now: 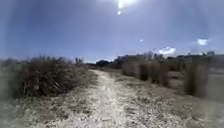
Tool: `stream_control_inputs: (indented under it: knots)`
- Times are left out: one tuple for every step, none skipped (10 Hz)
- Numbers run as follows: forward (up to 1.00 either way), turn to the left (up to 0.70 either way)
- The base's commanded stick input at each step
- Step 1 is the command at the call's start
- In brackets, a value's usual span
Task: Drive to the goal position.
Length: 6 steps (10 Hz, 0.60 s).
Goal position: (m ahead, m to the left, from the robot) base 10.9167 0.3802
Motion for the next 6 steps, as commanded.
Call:
stream_control_inputs:
  knots:
    - [0.70, 0.00]
    - [0.70, 0.00]
    - [0.70, 0.00]
    - [0.70, 0.00]
    - [0.70, 0.00]
    - [0.70, 0.00]
